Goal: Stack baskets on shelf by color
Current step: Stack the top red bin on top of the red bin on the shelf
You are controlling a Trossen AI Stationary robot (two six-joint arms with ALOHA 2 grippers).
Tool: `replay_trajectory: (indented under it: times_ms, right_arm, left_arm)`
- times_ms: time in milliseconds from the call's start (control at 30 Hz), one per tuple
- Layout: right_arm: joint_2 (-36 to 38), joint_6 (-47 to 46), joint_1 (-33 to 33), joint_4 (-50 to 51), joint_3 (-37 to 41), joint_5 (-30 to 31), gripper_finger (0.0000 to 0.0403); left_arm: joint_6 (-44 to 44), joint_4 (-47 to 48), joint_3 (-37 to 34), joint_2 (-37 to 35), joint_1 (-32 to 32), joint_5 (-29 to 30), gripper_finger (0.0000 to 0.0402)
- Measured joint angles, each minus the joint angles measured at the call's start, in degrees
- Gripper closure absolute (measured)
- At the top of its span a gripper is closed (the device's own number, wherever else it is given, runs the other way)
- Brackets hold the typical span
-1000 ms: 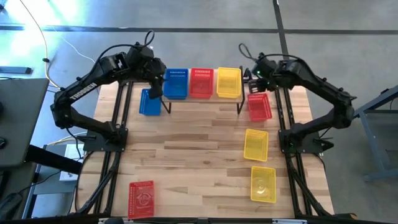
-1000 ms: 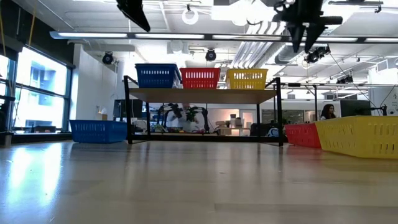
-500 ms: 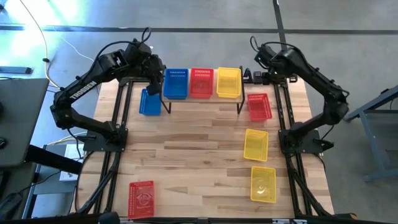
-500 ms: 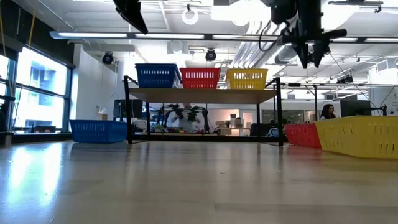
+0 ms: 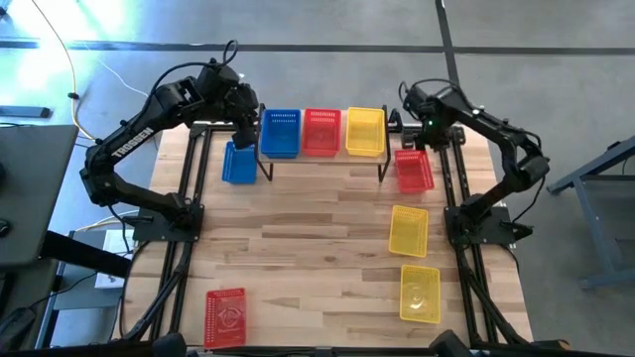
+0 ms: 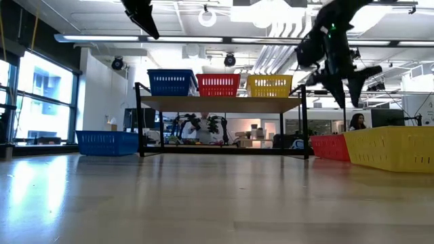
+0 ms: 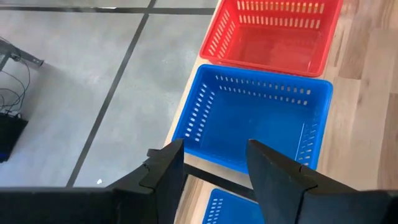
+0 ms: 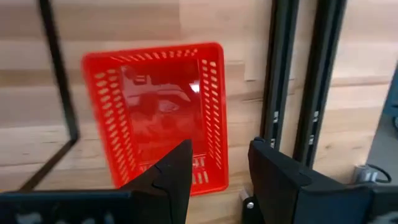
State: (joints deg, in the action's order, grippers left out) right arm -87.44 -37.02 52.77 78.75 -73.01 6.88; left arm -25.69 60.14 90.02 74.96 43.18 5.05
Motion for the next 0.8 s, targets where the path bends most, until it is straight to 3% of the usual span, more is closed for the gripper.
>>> replay_trajectory:
  times_ms: [400, 633, 800]
  right_arm:
    - [0.00, -0.45, 0.05, -10.66, 13.45, -1.17, 0.0261]
    - [0.00, -1.56, 0.03, -14.17, 18.49, 2.05, 0.0262]
    - [0.02, -1.54, 0.03, -19.58, 21.79, 1.32, 0.0292]
  left_arm:
    - [-0.94, 0.00, -0.02, 0.00, 0.09, 0.05, 0.0241]
    - [-0.92, -0.02, -0.02, 0.00, 0.09, 0.05, 0.0241]
    - [-0.92, -0.02, -0.02, 0.00, 0.09, 0.05, 0.0241]
